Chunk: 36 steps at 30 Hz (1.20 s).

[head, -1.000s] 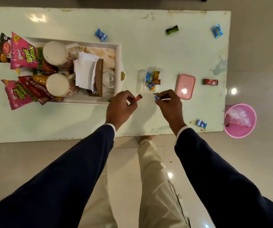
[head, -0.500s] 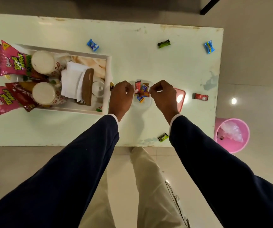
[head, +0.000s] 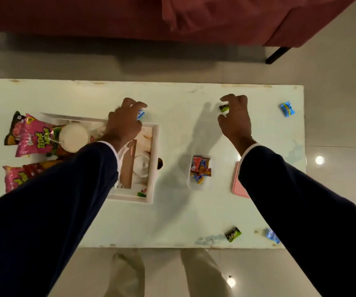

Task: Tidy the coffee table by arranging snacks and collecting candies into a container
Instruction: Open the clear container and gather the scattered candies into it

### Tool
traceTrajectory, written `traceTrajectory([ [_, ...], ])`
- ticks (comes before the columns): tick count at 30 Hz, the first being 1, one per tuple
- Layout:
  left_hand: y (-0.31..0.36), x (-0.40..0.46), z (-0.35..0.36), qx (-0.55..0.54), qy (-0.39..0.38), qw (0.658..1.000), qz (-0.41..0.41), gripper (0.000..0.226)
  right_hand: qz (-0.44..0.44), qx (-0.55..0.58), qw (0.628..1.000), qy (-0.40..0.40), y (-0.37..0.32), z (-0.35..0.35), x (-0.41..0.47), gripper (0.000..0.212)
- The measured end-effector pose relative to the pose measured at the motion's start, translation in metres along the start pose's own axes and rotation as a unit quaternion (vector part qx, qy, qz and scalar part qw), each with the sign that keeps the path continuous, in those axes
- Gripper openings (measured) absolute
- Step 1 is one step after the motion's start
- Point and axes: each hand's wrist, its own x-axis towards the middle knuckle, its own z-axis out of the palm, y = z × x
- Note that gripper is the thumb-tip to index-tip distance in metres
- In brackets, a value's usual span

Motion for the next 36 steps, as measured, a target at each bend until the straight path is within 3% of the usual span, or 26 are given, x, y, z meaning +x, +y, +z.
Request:
traceTrajectory([
  [5,-0.017,0.013,0.014,0.021,-0.034,0.997,0.063,0.066,0.006,-0.119,0.992,-0.026,0.018,0.003,0.025,0.052],
  [11,-0.023,0.013,0.024,-0.012,-0.007,0.995,0.097,0.026,-0.002,-0.081,0.997,-0.017,0.037,0.016,0.007,0.017],
  [14,-0.024,0.015,0.023,-0.045,-0.004,0.996,0.072,0.018,0.013,-0.044,0.999,-0.027,0.044,0.02,-0.006,0.013],
  [18,-0.024,0.022,0.017,-0.119,0.003,0.992,0.031,0.032,0.049,0.044,0.997,-0.028,0.042,0.018,-0.023,0.012],
  [21,-0.015,0.017,0.012,-0.204,0.061,0.977,0.012,0.035,0.099,0.17,0.98,-0.014,0.033,0.012,-0.047,0.006],
  [25,0.019,-0.013,0.008,-0.308,0.129,0.943,0.011,0.016,0.126,0.228,0.965,-0.029,0.028,0.005,-0.097,0.008],
  [31,0.087,-0.086,0.048,-0.442,-0.003,0.897,0.011,0.02,0.189,0.231,0.954,-0.034,0.036,0.013,-0.167,0.012],
  [33,0.101,-0.105,0.066,-0.428,-0.021,0.903,0.025,0.016,0.198,0.239,0.95,-0.041,0.034,0.018,-0.178,0.005],
  [36,0.111,-0.125,0.089,-0.393,-0.035,0.917,0.049,0.018,0.183,0.241,0.952,-0.048,0.034,0.021,-0.189,0.014],
])
